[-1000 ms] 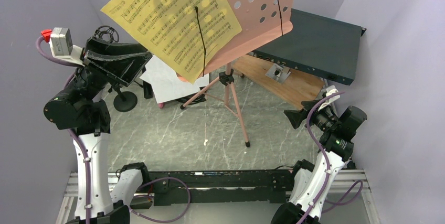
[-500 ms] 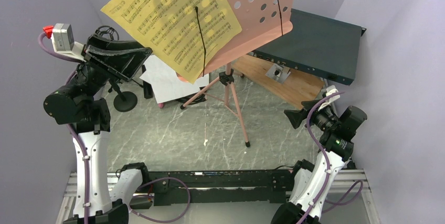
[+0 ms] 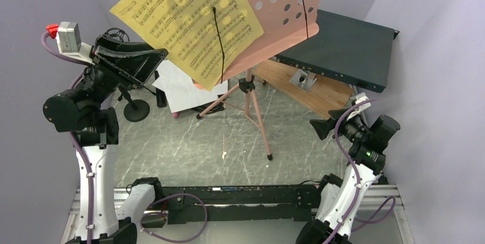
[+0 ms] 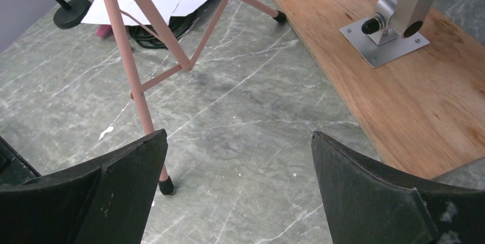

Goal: Pack up the instrument practice props
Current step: Pick up the sheet music from the music stand.

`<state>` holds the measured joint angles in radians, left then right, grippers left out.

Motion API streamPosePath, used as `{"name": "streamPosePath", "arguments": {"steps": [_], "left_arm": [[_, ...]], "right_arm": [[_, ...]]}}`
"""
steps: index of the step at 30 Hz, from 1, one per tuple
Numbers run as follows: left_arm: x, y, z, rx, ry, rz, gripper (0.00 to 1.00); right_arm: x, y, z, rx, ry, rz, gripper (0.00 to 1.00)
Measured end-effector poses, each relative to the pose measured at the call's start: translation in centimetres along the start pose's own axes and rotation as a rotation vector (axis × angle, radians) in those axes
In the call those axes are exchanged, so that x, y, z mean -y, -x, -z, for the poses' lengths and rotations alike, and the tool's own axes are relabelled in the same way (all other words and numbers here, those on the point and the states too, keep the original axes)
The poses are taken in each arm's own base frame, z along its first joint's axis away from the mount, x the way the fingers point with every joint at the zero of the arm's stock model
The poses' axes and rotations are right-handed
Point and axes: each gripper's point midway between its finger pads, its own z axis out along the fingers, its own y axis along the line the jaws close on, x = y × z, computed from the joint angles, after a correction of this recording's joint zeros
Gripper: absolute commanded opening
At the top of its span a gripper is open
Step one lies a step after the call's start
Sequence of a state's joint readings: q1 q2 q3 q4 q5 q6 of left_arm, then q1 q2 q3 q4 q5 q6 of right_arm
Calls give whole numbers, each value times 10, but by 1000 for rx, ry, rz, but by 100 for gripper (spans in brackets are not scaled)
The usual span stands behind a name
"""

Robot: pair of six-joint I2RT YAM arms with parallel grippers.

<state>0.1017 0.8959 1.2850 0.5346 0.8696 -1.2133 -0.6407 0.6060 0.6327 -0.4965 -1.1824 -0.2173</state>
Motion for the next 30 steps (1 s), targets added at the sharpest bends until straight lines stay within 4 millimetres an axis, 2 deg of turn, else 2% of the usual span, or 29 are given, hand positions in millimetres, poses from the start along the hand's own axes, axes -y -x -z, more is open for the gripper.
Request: {"name": "streamPosePath", "arguments": {"steps": [8,13,30], "left_arm": [[-4,4,-6,-16,57,-21,39],[-9,5,-7,-25,94,-30,39],[-26,-3,-11,-55,128,-4,54]], "right_arm": [[1,0,0,-1,0,-2,99],[1,0,0,-1,-1,-2,100],[1,0,0,-2,-4,-2,99]]}}
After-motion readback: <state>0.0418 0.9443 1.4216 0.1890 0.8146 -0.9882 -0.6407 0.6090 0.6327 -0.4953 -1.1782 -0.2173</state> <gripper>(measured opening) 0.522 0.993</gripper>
